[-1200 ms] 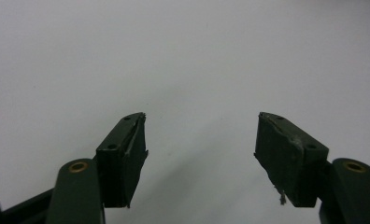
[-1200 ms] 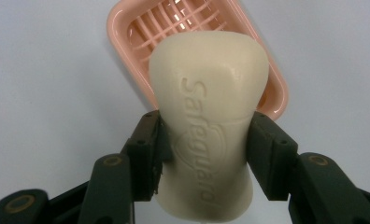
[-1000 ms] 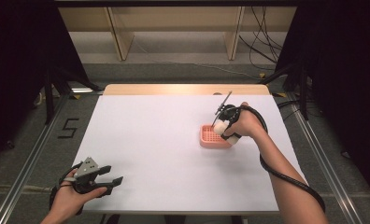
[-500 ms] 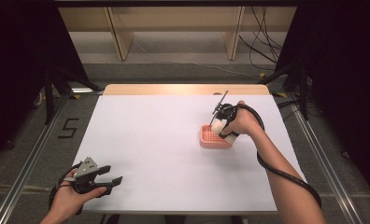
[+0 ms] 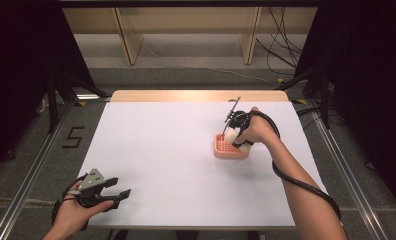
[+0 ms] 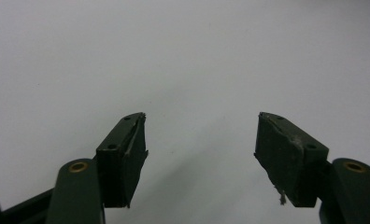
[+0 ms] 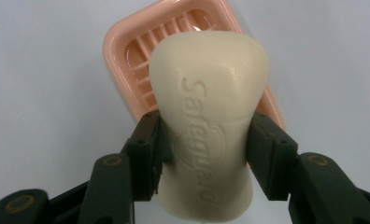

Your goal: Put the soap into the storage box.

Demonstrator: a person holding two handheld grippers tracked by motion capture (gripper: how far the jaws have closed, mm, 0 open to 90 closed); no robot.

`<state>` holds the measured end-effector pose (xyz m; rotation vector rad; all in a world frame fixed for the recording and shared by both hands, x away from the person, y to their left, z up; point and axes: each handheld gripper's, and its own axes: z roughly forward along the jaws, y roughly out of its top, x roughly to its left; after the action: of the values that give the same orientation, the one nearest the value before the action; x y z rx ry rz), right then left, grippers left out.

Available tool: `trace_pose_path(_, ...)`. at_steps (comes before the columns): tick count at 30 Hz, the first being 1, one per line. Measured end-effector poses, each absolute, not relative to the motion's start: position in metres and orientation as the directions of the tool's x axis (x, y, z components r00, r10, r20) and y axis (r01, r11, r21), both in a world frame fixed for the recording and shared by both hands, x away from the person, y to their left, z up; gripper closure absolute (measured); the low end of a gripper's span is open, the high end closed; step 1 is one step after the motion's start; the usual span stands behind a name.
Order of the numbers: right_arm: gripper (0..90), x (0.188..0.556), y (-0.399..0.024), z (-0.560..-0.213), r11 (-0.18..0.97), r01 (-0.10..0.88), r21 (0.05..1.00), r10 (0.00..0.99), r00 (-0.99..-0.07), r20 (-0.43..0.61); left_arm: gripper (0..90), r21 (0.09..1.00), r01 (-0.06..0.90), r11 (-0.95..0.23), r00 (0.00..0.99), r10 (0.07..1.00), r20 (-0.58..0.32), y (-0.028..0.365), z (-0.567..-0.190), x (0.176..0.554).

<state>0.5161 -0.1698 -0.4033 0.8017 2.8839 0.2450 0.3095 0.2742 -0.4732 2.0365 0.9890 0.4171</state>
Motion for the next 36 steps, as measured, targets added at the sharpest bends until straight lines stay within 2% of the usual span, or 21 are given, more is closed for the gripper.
trace_pose_path(1, 50.7, 0.518, -0.17, -0.405, 0.855, 0.477, 0.202, 0.502, -0.859, -0.098, 33.2, 0.788, 0.5, -0.359, 0.637, 0.769, -0.053, 0.274, -0.473, 0.309)
trace_pose_path(9, 50.7, 0.519, -0.167, -0.406, 0.846, 0.5, 0.186, 0.521, -0.849, -0.09, 33.2, 0.786, 0.502, -0.361, 0.637, 0.769, -0.054, 0.275, -0.473, 0.309)
trace_pose_path(11, 50.7, 0.521, -0.168, -0.407, 0.862, 0.467, 0.197, 0.49, -0.867, -0.091, 33.2, 0.796, 0.508, -0.331, 0.625, 0.777, -0.075, 0.273, -0.474, 0.309)
trace_pose_path(36, 50.6, 0.527, -0.162, -0.416, 0.876, 0.44, 0.196, 0.464, -0.881, -0.096, 33.2, 0.789, 0.498, -0.359, 0.636, 0.77, -0.052, 0.275, -0.473, 0.309)
